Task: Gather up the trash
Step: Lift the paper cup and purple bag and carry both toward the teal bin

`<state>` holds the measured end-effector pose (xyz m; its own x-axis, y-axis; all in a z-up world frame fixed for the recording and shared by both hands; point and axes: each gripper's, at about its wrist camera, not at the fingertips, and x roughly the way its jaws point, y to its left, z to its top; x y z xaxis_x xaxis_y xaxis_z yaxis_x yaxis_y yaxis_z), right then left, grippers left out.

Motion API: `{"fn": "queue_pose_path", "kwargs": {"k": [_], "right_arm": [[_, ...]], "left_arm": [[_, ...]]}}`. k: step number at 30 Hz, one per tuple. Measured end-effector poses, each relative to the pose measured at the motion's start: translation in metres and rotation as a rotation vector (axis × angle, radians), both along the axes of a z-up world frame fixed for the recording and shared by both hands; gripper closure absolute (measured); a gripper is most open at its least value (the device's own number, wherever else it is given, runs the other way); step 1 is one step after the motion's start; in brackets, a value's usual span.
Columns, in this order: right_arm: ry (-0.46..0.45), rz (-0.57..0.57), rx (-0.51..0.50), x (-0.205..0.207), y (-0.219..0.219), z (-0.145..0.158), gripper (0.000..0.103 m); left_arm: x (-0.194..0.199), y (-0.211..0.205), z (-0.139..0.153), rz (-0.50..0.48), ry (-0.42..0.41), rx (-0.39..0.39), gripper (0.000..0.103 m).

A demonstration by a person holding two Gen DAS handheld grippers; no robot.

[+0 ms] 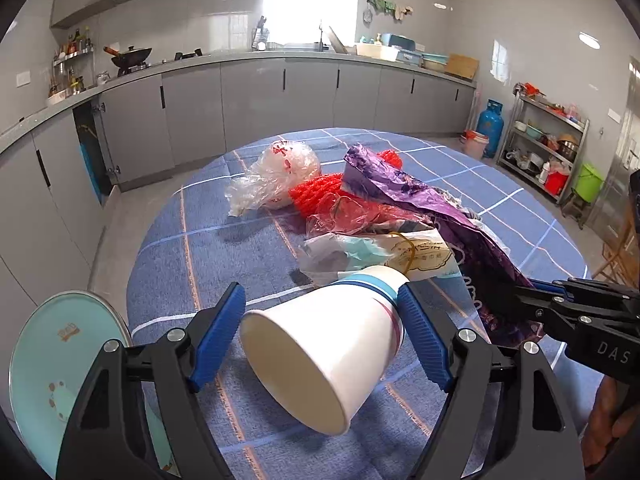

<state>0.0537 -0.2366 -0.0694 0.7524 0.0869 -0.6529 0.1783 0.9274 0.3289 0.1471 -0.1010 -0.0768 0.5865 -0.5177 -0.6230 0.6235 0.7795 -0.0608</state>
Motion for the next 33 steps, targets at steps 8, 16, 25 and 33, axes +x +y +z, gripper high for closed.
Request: {"fn": "queue_pose_path", "kwargs": {"k": [8, 16, 25, 33], "right_arm": [[-0.009, -0.017, 0.0, -0.003, -0.001, 0.004, 0.093], [-0.042, -0.013, -0.02, -0.009, 0.0, 0.015, 0.093], [-0.033, -0.032, -0.017, -0.016, -0.009, 0.016, 0.093], [-0.03, -0.058, -0.049, -0.026, -0.015, 0.015, 0.093]], "left_arm": [[-0.008, 0.001, 0.007, -0.014, 0.006, -0.042, 0.049], [-0.017, 0.007, 0.011, -0.024, 0.033, -0.075, 0.059], [-0.025, -0.005, 0.006, -0.073, 0.068, -0.024, 0.032], [-0.043, -0.03, -0.005, -0.124, 0.044, 0.037, 0.045]]}}
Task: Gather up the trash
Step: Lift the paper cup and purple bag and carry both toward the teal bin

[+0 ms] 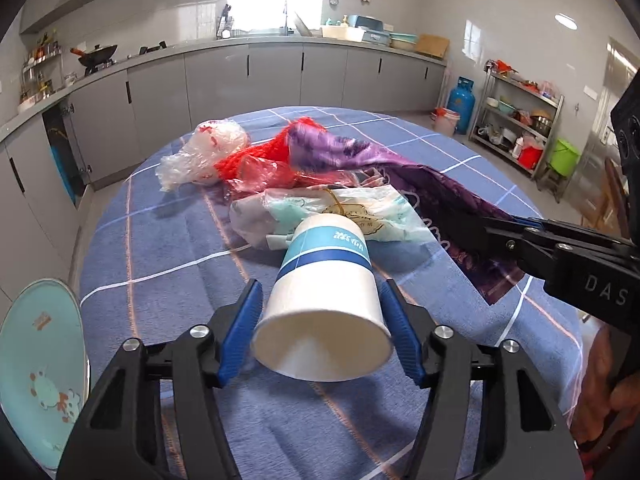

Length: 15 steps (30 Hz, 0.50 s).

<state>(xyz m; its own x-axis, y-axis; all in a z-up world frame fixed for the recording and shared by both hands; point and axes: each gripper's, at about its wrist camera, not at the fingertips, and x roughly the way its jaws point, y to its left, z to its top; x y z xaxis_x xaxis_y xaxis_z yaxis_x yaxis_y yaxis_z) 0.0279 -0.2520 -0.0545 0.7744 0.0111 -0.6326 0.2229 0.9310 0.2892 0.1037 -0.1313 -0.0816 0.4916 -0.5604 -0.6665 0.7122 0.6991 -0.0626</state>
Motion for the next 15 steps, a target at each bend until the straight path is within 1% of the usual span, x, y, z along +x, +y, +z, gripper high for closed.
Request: {"fn": "queue_pose_path", "kwargs": {"k": [2, 5, 10, 15], "right_arm": [[-0.008, -0.006, 0.004, -0.002, -0.001, 0.001, 0.093], [-0.033, -0.002, 0.001, -0.004, 0.001, 0.005, 0.093], [-0.072, -0.011, 0.001, -0.008, 0.0, 0.015, 0.093], [-0.111, -0.01, 0.01, -0.011, 0.001, 0.026, 0.093]], "left_arm": [[-0.002, 0.0, 0.003, -0.004, -0.005, -0.015, 0.05], [-0.002, 0.003, 0.005, 0.01, -0.004, -0.042, 0.054], [-0.005, 0.018, 0.017, 0.037, -0.017, -0.087, 0.055], [-0.018, 0.041, 0.04, 0.073, -0.078, -0.141, 0.055]]}}
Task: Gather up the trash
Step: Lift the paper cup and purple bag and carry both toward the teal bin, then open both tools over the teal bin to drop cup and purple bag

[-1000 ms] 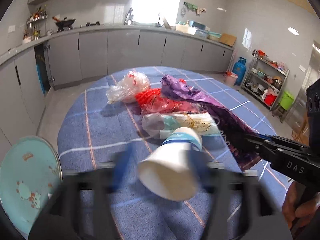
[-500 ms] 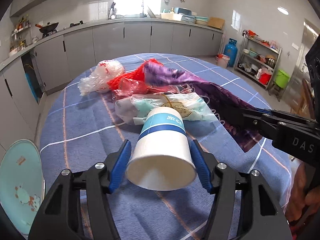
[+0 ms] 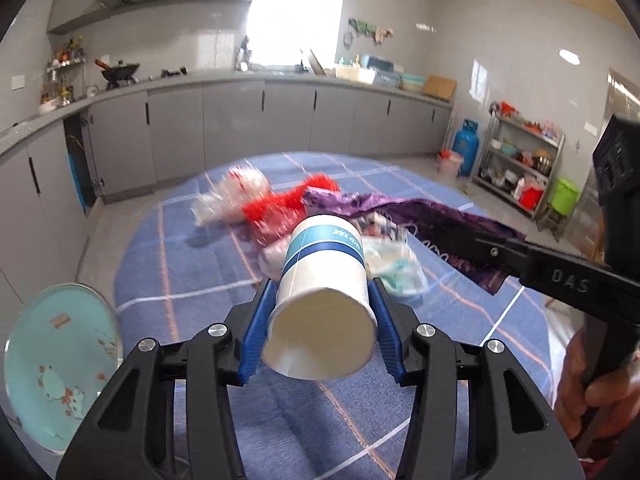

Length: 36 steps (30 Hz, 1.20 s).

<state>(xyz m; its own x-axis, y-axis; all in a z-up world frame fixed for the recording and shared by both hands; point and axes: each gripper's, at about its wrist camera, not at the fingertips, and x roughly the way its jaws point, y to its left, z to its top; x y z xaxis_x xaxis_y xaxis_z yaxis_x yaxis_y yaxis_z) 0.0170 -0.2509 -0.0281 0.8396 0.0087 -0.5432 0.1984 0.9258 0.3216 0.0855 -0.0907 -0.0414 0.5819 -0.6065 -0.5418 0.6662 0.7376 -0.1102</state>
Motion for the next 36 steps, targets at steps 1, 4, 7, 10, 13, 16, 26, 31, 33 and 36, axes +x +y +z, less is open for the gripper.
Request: {"fn": "queue_pose_path", "kwargs": {"k": [1, 4, 7, 10, 13, 16, 26, 31, 33, 36], "right_arm": [[-0.009, 0.003, -0.004, 0.0, 0.002, 0.003, 0.093], [-0.033, 0.017, -0.006, -0.001, 0.006, 0.011, 0.093], [-0.054, 0.037, -0.003, 0.001, 0.013, 0.019, 0.093], [-0.073, 0.074, -0.004, 0.009, 0.026, 0.027, 0.093], [-0.076, 0.123, -0.002, 0.022, 0.044, 0.031, 0.093], [-0.074, 0.17, 0.001, 0.035, 0.062, 0.032, 0.093], [-0.033, 0.304, -0.004, 0.078, 0.126, 0.026, 0.093], [-0.003, 0.366, -0.026, 0.096, 0.161, 0.02, 0.093], [0.013, 0.386, -0.029, 0.104, 0.173, 0.016, 0.093], [0.039, 0.415, -0.033, 0.117, 0.191, 0.007, 0.093]], "left_arm": [[-0.001, 0.006, 0.005, 0.016, -0.011, -0.01, 0.055], [-0.001, 0.021, 0.016, 0.052, -0.026, -0.04, 0.055], [0.0, 0.041, 0.026, 0.108, -0.039, -0.071, 0.055], [0.004, 0.065, 0.031, 0.193, -0.057, -0.075, 0.054], [0.008, 0.084, 0.032, 0.258, -0.062, -0.065, 0.054], [0.013, 0.106, 0.031, 0.341, -0.066, -0.047, 0.054], [0.025, 0.171, 0.021, 0.525, -0.039, -0.04, 0.054], [0.037, 0.196, 0.014, 0.601, -0.014, -0.034, 0.053], [0.044, 0.202, 0.011, 0.622, -0.003, -0.026, 0.053], [0.049, 0.211, 0.002, 0.658, 0.009, 0.001, 0.053]]}}
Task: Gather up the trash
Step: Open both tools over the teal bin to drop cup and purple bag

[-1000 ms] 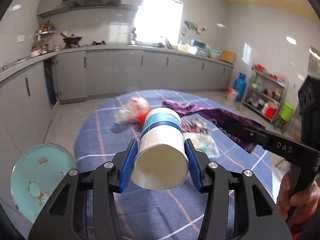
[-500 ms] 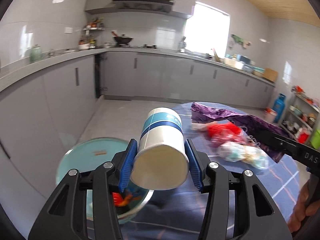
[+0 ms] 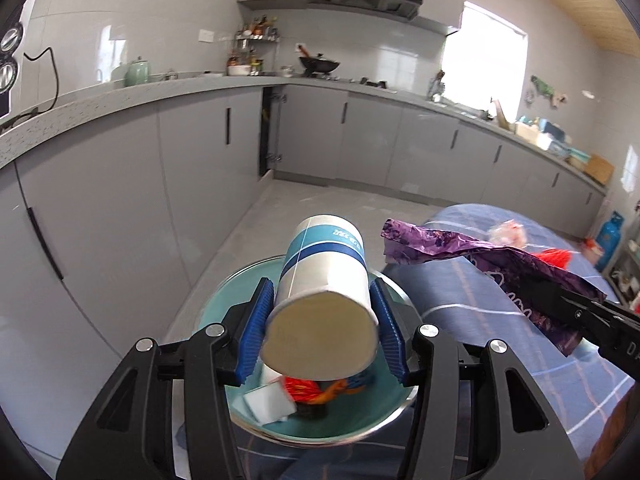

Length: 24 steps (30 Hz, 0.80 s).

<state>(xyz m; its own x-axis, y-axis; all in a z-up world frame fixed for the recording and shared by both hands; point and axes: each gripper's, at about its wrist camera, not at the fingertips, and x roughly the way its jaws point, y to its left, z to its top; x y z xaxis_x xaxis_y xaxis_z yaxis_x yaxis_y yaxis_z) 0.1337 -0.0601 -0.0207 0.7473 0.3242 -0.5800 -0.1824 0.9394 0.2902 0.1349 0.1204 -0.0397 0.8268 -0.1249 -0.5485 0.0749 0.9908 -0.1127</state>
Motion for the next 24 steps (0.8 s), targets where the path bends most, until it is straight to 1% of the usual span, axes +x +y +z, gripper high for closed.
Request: {"fn": "queue_pose_path", "kwargs": {"k": [4, 9, 12, 15, 18, 20, 21, 22, 24], "right_arm": [[0.027, 0.029, -0.01, 0.014, 0.016, -0.009, 0.093], [0.064, 0.054, -0.019, 0.033, 0.033, -0.024, 0.093], [0.081, 0.06, -0.037, 0.043, 0.04, -0.034, 0.093], [0.098, 0.069, -0.047, 0.052, 0.048, -0.042, 0.093], [0.108, 0.072, -0.055, 0.06, 0.052, -0.048, 0.091], [0.118, 0.078, -0.042, 0.063, 0.052, -0.052, 0.074], [0.119, 0.067, -0.034, 0.064, 0.05, -0.054, 0.059], [0.115, 0.057, -0.023, 0.064, 0.047, -0.054, 0.053], [0.116, 0.057, -0.014, 0.064, 0.044, -0.054, 0.053]], "left_arm": [[0.011, 0.008, -0.011, 0.021, 0.042, -0.019, 0.053], [0.017, 0.013, -0.02, 0.039, 0.065, -0.009, 0.053], [0.024, 0.016, -0.025, 0.063, 0.077, 0.013, 0.053], [0.026, 0.019, -0.032, 0.075, 0.096, 0.007, 0.053], [0.03, 0.021, -0.036, 0.088, 0.111, 0.013, 0.05], [0.031, 0.023, -0.039, 0.095, 0.121, 0.013, 0.045], [0.032, 0.024, -0.04, 0.101, 0.125, 0.016, 0.044], [0.032, 0.025, -0.041, 0.106, 0.127, 0.019, 0.043], [0.033, 0.025, -0.042, 0.116, 0.136, 0.028, 0.042]]}}
